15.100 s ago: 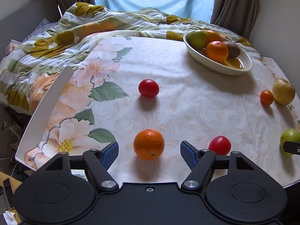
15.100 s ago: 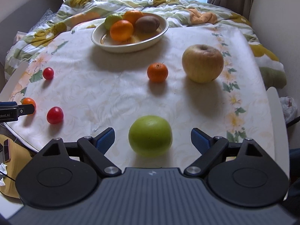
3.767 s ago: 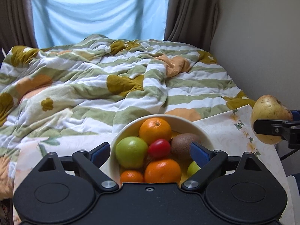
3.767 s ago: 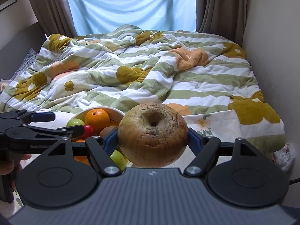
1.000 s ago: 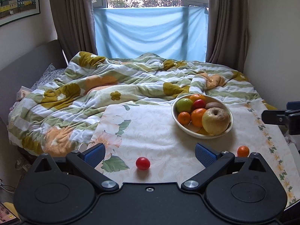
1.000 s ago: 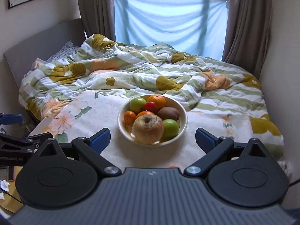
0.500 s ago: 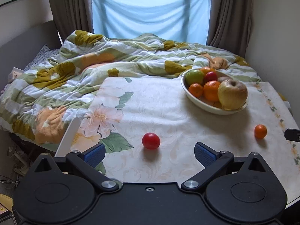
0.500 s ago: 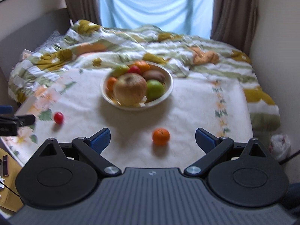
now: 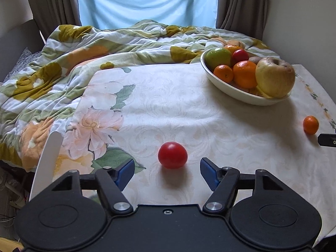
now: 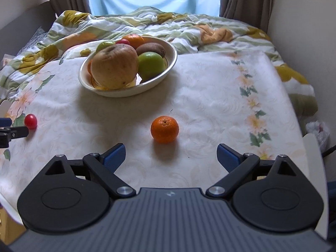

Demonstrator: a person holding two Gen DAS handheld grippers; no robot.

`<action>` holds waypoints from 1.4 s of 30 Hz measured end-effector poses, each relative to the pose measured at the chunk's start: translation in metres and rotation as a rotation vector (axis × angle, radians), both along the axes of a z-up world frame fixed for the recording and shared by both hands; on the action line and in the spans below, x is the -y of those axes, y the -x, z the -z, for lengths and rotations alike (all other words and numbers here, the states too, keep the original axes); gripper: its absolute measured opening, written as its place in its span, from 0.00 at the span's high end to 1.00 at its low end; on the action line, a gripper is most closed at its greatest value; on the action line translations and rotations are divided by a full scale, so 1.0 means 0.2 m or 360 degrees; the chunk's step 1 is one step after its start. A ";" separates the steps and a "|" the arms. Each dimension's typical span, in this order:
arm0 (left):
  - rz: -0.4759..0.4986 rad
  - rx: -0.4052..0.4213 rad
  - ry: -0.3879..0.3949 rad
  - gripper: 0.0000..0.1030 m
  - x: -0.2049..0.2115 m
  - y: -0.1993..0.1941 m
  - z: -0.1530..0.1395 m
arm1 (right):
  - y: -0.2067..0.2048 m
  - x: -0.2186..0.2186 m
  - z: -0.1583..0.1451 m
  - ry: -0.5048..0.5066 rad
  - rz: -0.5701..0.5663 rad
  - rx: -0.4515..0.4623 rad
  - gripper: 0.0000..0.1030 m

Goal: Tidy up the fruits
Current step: 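Move both tools away from the bowl toward the last tomato and tangerine, then grasp the red tomato with the left tool while the right tool grasps the tangerine, then carry the red tomato and tangerine over the bowl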

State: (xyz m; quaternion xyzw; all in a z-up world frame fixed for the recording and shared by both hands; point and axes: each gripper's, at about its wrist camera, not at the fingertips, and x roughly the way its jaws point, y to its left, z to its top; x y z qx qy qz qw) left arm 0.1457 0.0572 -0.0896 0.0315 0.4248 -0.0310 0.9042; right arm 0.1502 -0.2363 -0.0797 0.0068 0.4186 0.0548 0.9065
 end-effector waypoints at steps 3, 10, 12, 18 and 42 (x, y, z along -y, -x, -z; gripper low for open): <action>0.0026 -0.0009 -0.0001 0.39 -0.01 -0.03 0.01 | -0.04 -0.01 0.03 -0.0014 0.0010 -0.0039 0.03; 0.0089 -0.0053 0.0022 0.64 -0.01 -0.09 0.04 | -0.10 -0.06 0.07 -0.0010 -0.0008 -0.0088 0.08; 0.0099 -0.0053 0.0016 0.64 0.00 -0.09 0.04 | -0.12 -0.08 0.07 -0.0009 -0.0006 -0.0094 0.14; 0.0092 -0.0070 0.0043 0.64 -0.02 -0.07 0.03 | -0.16 -0.11 0.08 0.0005 -0.0018 -0.0112 0.25; -0.0109 -0.0013 0.0109 0.64 0.07 0.06 -0.15 | -0.19 -0.08 0.02 0.0046 -0.0103 -0.0064 0.50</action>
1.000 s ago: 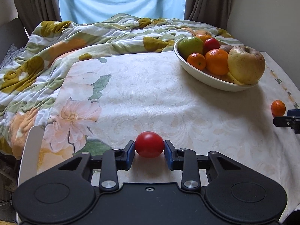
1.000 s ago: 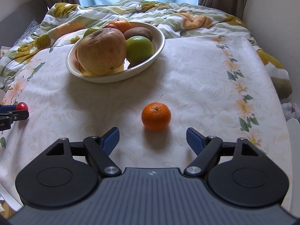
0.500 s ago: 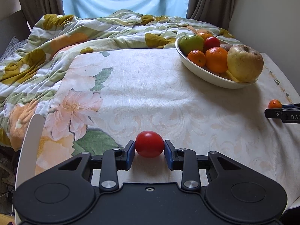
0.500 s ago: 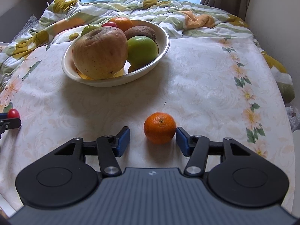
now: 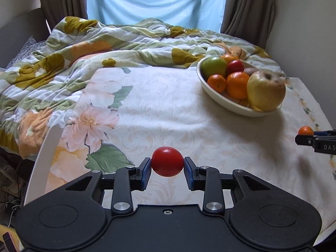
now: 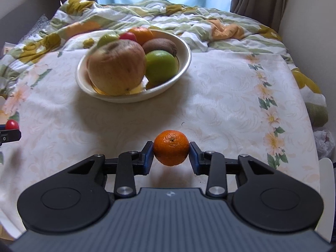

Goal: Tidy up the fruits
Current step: 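Carry the red tomato and tangerine over the bowl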

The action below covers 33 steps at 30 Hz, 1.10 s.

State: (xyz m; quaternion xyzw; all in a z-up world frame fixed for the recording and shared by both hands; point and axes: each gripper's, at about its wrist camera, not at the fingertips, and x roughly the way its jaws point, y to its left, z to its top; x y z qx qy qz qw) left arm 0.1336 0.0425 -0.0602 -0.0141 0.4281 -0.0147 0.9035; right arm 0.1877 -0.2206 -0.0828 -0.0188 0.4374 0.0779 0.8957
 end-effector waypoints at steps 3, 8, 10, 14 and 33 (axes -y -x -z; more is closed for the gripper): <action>-0.0024 0.0025 0.0012 0.64 0.03 0.03 -0.08 | 0.03 0.02 -0.05 -0.0014 -0.0040 0.0012 0.50; -0.0065 0.0074 0.0041 0.64 0.10 0.06 -0.22 | 0.06 0.05 -0.19 -0.0009 -0.0139 0.0054 0.50; -0.0069 0.0096 0.0052 0.64 0.14 0.05 -0.27 | 0.06 0.06 -0.26 -0.0022 -0.0179 0.0073 0.50; -0.0058 0.0119 0.0099 0.64 0.20 0.01 -0.35 | 0.05 0.09 -0.37 -0.0014 -0.0248 0.0117 0.50; 0.0165 0.0097 0.0142 0.64 0.34 -0.61 -0.37 | -0.38 0.09 -0.55 -0.0092 -0.0229 0.0108 0.50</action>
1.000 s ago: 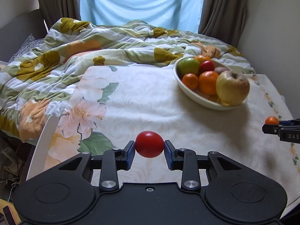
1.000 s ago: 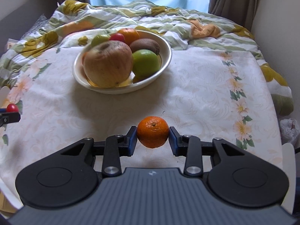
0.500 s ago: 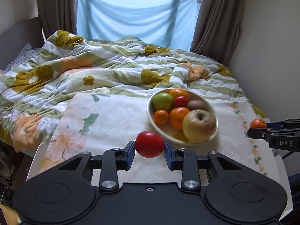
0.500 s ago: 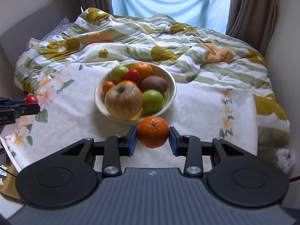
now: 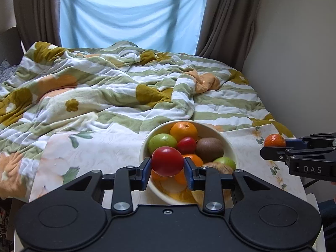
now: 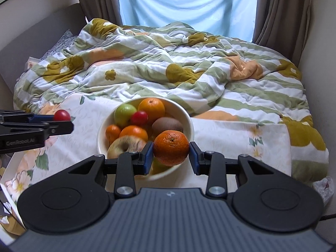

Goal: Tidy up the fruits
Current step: 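Carry the red tomato and tangerine over the bowl, then lower the red tomato into the bowl and open the left tool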

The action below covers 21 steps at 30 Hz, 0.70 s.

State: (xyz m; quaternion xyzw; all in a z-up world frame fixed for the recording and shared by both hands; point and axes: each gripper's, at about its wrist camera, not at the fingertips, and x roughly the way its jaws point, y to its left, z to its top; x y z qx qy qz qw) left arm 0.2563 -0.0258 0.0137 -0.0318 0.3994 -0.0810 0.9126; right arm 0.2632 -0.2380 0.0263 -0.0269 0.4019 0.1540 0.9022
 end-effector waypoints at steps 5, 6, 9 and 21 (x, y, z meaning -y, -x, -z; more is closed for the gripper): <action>0.0062 -0.0058 -0.0005 0.64 0.02 -0.16 0.08 | -0.13 -0.02 0.04 -0.0015 0.0037 -0.0034 0.50; 0.0073 -0.0072 -0.0005 0.64 0.02 -0.19 0.10 | -0.16 -0.03 0.04 -0.0017 0.0043 -0.0042 0.50; 0.0104 -0.0122 0.0002 0.64 0.04 -0.26 0.16 | -0.21 -0.03 0.07 -0.0020 0.0058 -0.0063 0.50; 0.0217 -0.0234 0.0021 0.64 0.14 -0.39 0.27 | -0.32 -0.01 0.15 -0.0016 0.0128 -0.0112 0.50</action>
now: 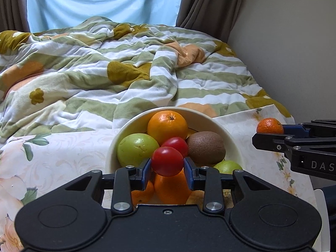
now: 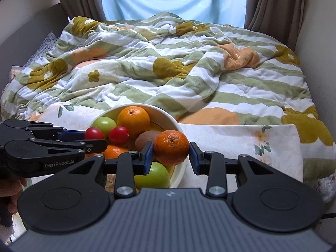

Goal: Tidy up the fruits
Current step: 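Lower the red tomato into the bowl and open the left tool, then lower the tangerine into the bowl and open the right tool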

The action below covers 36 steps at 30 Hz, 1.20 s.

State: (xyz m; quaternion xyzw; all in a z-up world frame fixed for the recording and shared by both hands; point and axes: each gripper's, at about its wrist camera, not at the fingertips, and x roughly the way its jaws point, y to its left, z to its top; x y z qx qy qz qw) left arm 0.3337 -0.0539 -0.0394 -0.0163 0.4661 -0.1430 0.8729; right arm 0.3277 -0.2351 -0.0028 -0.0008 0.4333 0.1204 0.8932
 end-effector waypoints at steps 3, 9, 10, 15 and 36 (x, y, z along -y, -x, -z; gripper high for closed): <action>-0.0003 0.0008 -0.0002 0.53 0.00 0.00 0.00 | -0.01 0.01 0.01 0.0002 0.0012 -0.0007 0.50; -0.0007 0.0098 -0.0042 0.13 -0.01 0.03 -0.05 | -0.02 0.02 0.01 0.0000 0.0015 -0.0011 0.50; -0.0009 0.0103 -0.0050 0.13 -0.02 0.04 -0.06 | -0.02 0.02 0.02 -0.0001 0.0011 -0.0012 0.50; -0.0033 0.0147 -0.0069 0.12 -0.07 0.12 -0.08 | -0.02 -0.01 0.02 -0.0014 -0.0017 -0.0012 0.50; -0.0245 0.0117 -0.0091 0.10 -0.27 0.35 -0.07 | -0.09 -0.24 0.11 -0.0069 -0.0204 -0.0058 0.40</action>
